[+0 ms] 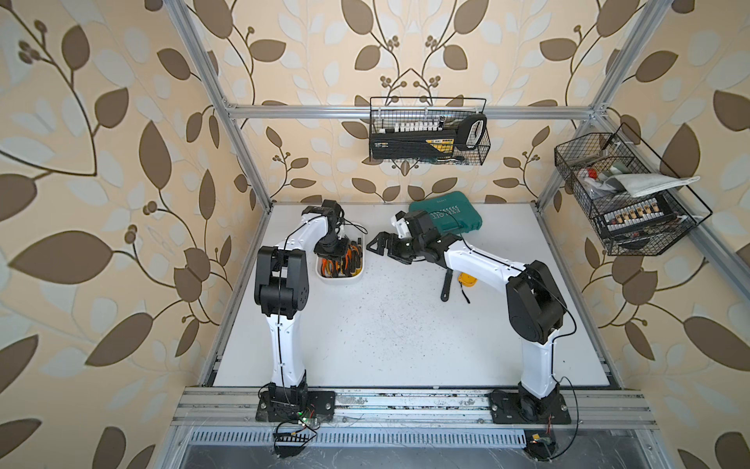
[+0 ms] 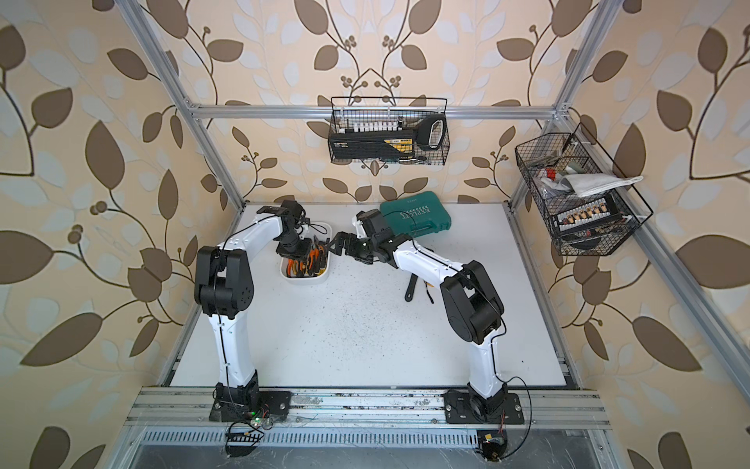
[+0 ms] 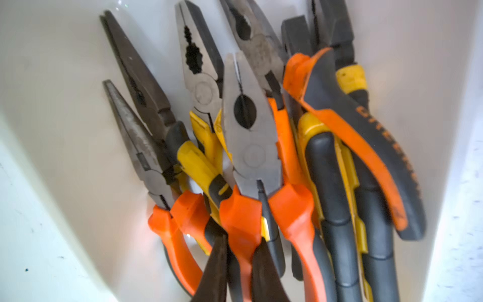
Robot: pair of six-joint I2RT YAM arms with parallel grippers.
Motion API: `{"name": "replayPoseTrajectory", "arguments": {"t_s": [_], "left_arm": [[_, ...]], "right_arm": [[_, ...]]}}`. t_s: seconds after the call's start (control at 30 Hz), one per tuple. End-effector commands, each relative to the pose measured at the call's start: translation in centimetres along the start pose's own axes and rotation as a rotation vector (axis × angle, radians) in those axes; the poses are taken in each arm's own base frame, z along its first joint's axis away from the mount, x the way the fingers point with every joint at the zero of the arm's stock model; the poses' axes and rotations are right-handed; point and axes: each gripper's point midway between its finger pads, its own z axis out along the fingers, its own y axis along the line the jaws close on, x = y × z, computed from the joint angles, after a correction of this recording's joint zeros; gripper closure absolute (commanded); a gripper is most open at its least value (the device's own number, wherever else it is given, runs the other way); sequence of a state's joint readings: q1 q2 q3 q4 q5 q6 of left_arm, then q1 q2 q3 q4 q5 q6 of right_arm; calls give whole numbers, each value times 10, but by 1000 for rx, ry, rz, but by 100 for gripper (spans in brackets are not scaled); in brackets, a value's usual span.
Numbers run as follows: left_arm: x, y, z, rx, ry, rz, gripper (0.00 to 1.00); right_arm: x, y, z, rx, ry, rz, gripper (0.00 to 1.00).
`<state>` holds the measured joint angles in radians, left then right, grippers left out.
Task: Take the pliers out of the storage box
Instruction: Pick up the pliers from the storage box, then place the pliers at the center of the board.
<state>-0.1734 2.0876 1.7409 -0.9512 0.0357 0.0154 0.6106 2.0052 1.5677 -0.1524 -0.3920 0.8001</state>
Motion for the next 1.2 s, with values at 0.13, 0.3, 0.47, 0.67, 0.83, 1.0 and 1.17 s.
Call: {"name": "replayPoseTrajectory", "arguments": {"t_s": [0.13,0.3,0.47,0.67,0.83,1.0,1.17], "left_arm": [[-19,-26,-71,146,-146,-48,100],[-19,-42,-94,235,-181,-65,100],[-22,-54,-108,297,-188,-83,100],[-22,-69,-114,353,-182,-89,100],[-23,-76,-114,370,-178,-82,100],[-23,-78,-119,371,-181,-74,100],[-21,-78,-119,369,-179,-72,100]], "right_arm": [[-10,20,5,-79,0,60,3],[-12,21,17,-103,26,131,11],[-7,21,27,-121,70,174,24],[-1,27,33,-154,111,187,41],[7,39,40,-199,156,175,42],[11,37,48,-196,174,194,53],[11,35,49,-187,175,207,77]]}}
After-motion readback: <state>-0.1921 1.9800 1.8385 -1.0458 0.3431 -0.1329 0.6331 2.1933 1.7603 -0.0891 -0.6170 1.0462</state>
